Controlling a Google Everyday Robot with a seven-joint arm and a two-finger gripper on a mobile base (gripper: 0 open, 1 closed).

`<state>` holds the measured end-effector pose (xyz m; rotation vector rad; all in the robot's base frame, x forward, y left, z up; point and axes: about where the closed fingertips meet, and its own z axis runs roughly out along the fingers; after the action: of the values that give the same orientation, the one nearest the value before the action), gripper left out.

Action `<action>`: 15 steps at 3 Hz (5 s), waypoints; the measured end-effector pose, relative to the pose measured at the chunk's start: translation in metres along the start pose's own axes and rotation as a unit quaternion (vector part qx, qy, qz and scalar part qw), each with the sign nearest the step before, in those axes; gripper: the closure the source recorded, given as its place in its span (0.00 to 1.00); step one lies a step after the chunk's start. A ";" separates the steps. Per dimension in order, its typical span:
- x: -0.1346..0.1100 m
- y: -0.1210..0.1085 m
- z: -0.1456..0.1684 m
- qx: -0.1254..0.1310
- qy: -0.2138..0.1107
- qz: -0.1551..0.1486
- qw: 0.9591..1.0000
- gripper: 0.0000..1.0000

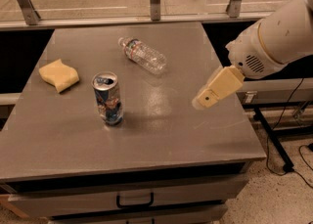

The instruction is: Move water bottle near sponge

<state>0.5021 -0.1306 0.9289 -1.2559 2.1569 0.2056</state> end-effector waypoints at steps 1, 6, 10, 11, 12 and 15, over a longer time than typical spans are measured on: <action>-0.022 0.002 0.018 -0.006 -0.040 -0.014 0.999 0.00; -0.083 -0.032 0.120 0.022 -0.076 0.038 0.996 0.00; -0.123 -0.057 0.198 0.011 -0.109 0.063 0.992 0.18; -0.129 -0.054 0.218 0.006 -0.114 0.065 0.991 0.42; -0.151 -0.053 0.222 -0.002 -0.110 0.033 0.993 0.65; -0.195 0.042 0.213 -0.129 -0.065 -0.031 0.989 1.00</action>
Offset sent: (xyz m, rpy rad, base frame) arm 0.0559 0.0689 -0.0144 0.1562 -0.1211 0.0374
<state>0.6291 0.1250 0.8680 -1.4090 2.0238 0.5411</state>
